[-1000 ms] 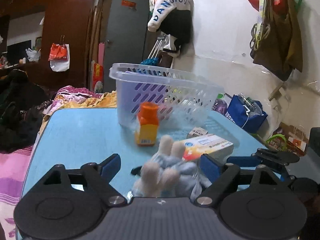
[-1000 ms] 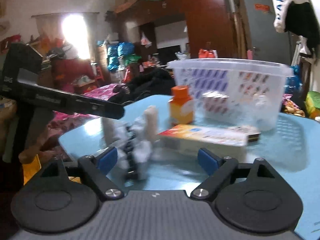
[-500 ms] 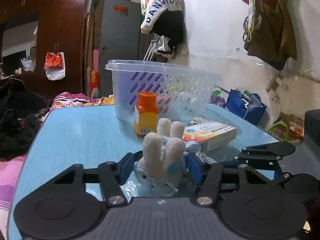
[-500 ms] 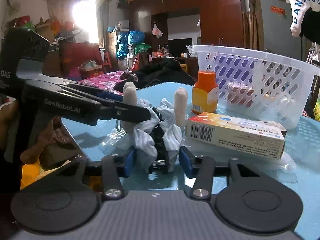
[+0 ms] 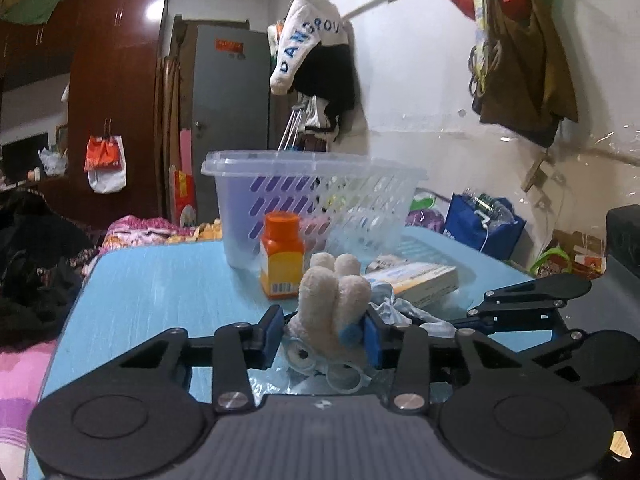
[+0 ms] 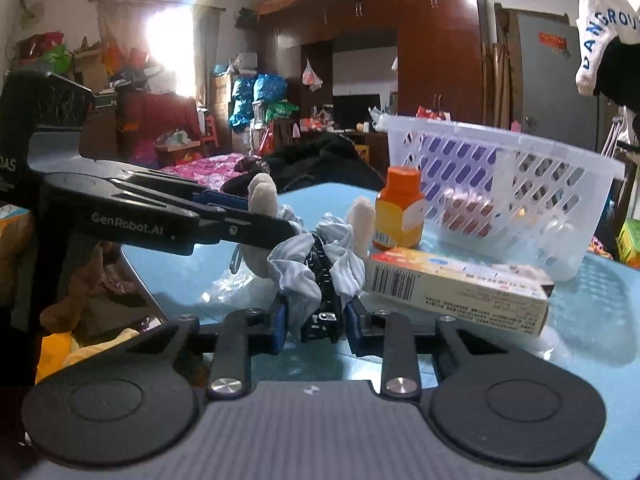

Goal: Organize objects
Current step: 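Grasp the white gloves with both grippers and lift them, then carry the gloves over the basket and open both grippers to drop them, then grasp the white medicine box with both grippers, then lift the medicine box over the basket and open both grippers, then withdraw both grippers toward the orange bottle and the KENT pack, then grasp the orange-capped bottle with the left gripper while the right gripper grasps the KENT pack, then carry the bottle and KENT pack over the basket and open both grippers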

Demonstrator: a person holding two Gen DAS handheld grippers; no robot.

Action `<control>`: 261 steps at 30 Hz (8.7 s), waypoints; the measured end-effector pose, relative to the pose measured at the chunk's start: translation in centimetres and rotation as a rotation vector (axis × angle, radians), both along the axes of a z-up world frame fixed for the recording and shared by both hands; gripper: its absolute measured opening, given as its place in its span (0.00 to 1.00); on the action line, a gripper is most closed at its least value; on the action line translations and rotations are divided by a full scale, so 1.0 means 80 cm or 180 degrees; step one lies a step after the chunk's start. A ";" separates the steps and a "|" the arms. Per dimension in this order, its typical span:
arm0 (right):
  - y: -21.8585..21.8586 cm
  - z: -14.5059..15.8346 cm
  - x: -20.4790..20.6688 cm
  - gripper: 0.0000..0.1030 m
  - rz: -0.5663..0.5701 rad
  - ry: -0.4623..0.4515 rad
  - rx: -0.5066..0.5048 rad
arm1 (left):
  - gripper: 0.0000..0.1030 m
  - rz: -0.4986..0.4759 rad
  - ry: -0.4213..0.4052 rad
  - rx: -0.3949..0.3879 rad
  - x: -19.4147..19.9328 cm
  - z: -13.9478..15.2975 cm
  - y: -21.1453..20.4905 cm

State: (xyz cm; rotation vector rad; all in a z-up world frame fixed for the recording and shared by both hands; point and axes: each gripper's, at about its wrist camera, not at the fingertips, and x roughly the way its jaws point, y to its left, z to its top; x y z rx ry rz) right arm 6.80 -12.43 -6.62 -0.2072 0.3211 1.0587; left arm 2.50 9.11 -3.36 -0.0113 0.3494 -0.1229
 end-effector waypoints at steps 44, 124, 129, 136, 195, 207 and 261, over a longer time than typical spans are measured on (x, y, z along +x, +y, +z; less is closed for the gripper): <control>-0.003 0.131 0.257 0.33 -0.0781 -0.0142 -0.0355 | 0.44 0.0035 0.0131 0.0172 0.298 0.125 -0.070; -0.027 0.028 0.085 0.70 -0.0568 -0.0339 -0.0383 | 0.66 0.0030 0.0693 -0.0689 0.140 0.016 -0.052; -0.031 0.058 0.075 0.70 -0.0591 -0.0517 -0.0249 | 0.66 0.0012 0.0467 -0.0630 0.125 0.050 -0.058; -0.028 0.112 0.082 0.70 -0.0667 -0.0796 -0.0092 | 0.66 0.0017 0.0132 -0.0456 0.126 0.115 -0.067; -0.015 0.028 0.171 1.00 -0.1361 0.0368 -0.0451 | 0.93 0.0690 0.0341 0.0022 0.131 0.029 0.002; 0.004 0.021 0.194 1.00 -0.1524 0.0518 -0.0555 | 0.93 0.0833 0.0490 0.0084 0.164 0.024 0.002; 0.022 0.148 0.281 0.58 -0.1397 0.0210 -0.0143 | 0.42 0.0618 0.0441 -0.0398 0.296 0.146 -0.035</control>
